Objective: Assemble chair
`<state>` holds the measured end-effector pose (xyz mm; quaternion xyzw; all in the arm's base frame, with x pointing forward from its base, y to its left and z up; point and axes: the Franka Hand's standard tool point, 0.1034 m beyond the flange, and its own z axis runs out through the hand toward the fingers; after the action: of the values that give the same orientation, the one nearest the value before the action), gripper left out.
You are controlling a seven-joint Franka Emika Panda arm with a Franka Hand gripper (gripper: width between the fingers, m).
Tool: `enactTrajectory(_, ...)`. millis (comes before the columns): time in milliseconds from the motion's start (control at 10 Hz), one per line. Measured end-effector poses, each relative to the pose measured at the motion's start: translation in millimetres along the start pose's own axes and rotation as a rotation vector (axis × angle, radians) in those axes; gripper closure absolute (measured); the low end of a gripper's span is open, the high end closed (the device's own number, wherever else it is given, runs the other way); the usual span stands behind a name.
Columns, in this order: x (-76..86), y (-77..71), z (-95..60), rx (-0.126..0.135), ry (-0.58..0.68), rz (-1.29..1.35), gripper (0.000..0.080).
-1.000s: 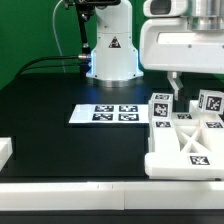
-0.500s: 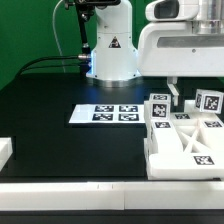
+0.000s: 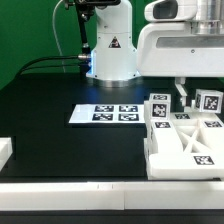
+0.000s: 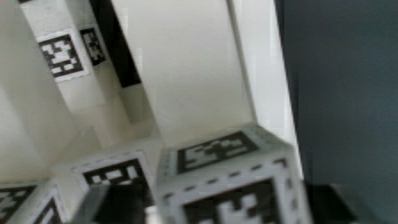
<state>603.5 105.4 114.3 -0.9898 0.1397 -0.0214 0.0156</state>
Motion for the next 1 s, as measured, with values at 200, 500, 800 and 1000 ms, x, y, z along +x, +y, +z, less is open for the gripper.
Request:
enactTrajectory(200,-0.1,-0.2,0.0,0.001,0.0,0.125,0.0534)
enactTrajectory(500,-0.1,-0.2,0.1,0.001,-0.001,0.325,0.0534)
enactTrajectory(800,-0.3,-0.5,0.2,0.003,-0.002,0.523,0.0534)
enactTrajectory(1000,-0.4,0.2,1.3,0.005,0.0,0.663,0.0533)
